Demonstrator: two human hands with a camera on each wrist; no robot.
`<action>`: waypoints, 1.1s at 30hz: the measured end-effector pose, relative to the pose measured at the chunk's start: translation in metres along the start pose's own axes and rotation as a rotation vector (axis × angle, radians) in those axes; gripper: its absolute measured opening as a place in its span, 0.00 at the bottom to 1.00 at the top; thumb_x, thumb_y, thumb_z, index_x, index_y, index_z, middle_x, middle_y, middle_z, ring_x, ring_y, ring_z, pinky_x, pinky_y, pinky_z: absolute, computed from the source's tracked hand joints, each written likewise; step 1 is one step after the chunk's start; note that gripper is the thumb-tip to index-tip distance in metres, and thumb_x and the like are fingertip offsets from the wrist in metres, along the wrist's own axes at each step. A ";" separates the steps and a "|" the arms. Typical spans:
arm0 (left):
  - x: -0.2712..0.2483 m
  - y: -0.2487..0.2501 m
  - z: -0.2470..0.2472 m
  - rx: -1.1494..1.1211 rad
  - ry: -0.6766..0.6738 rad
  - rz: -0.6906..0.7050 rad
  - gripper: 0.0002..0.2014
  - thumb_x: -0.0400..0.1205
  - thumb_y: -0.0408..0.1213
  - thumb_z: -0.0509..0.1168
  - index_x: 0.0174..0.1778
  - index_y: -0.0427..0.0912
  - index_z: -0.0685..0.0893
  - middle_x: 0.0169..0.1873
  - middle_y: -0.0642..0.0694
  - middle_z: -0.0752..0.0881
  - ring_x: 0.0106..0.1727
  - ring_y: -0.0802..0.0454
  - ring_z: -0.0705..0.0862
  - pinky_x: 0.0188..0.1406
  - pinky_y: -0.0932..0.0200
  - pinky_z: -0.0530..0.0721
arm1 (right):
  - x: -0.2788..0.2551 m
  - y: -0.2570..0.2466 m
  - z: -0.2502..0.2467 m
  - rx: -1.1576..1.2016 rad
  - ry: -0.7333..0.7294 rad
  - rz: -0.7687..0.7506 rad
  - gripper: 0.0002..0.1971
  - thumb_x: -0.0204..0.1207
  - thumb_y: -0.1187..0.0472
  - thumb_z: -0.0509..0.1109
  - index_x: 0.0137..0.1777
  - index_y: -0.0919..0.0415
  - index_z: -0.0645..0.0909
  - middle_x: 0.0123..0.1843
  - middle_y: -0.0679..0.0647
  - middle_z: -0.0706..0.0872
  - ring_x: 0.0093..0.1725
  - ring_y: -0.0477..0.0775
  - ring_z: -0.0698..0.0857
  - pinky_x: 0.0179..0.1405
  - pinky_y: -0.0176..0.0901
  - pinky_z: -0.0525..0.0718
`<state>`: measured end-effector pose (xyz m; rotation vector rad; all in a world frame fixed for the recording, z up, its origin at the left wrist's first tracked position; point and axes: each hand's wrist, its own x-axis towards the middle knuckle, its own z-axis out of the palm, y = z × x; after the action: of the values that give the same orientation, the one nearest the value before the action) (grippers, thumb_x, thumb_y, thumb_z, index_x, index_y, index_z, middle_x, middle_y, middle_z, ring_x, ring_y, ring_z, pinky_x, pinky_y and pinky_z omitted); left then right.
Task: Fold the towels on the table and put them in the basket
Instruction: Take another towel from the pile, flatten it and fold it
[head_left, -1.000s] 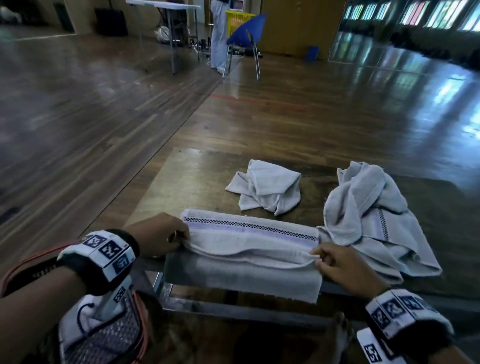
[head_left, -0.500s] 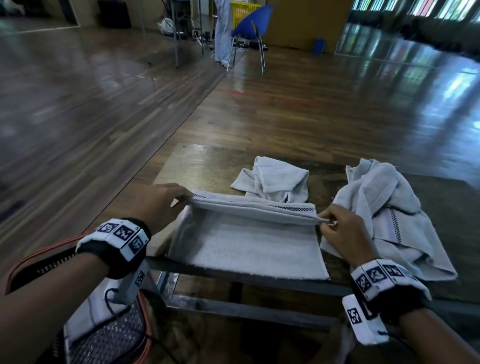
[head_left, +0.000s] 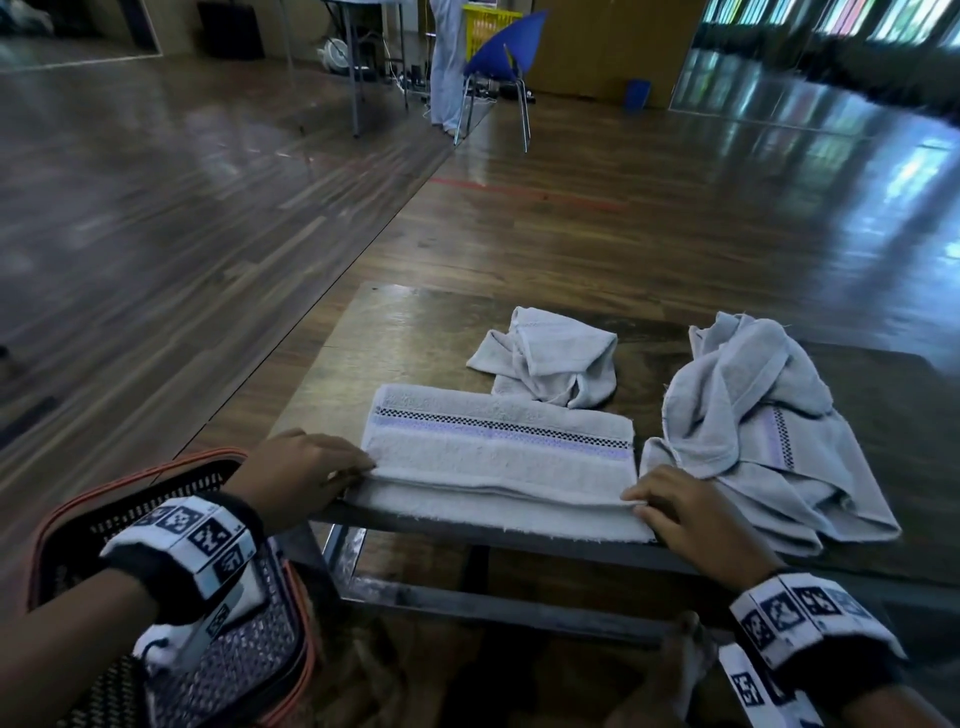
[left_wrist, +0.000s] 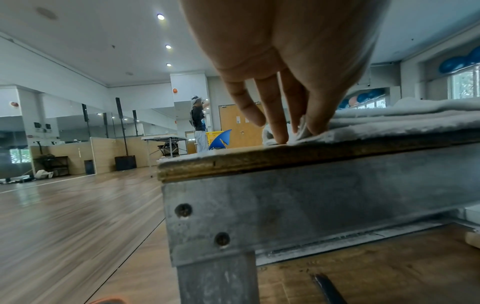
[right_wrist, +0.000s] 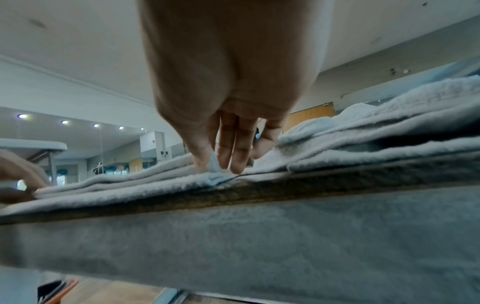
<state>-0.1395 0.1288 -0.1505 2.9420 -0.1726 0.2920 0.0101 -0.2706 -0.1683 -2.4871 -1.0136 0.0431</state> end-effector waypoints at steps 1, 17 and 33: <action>0.000 0.000 0.000 -0.009 -0.014 -0.019 0.11 0.74 0.37 0.73 0.52 0.52 0.89 0.50 0.54 0.90 0.48 0.55 0.89 0.47 0.60 0.78 | 0.000 0.000 -0.002 0.007 0.027 0.006 0.07 0.73 0.64 0.73 0.49 0.54 0.86 0.47 0.45 0.86 0.49 0.44 0.84 0.51 0.38 0.81; 0.001 -0.004 0.010 0.041 -0.105 -0.071 0.14 0.79 0.40 0.65 0.60 0.56 0.84 0.58 0.61 0.86 0.53 0.59 0.84 0.56 0.58 0.71 | -0.005 -0.006 -0.007 -0.271 0.036 -0.142 0.11 0.71 0.62 0.75 0.53 0.55 0.89 0.47 0.51 0.88 0.44 0.52 0.86 0.38 0.49 0.85; 0.003 -0.002 0.010 0.020 0.005 -0.065 0.11 0.75 0.38 0.70 0.53 0.53 0.87 0.50 0.58 0.88 0.47 0.56 0.86 0.54 0.53 0.76 | 0.000 -0.008 -0.002 -0.284 0.127 -0.089 0.09 0.67 0.66 0.75 0.46 0.56 0.86 0.42 0.49 0.88 0.41 0.52 0.86 0.37 0.44 0.80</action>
<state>-0.1342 0.1290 -0.1600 2.9593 -0.0740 0.2938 0.0054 -0.2665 -0.1628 -2.6515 -1.1419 -0.3021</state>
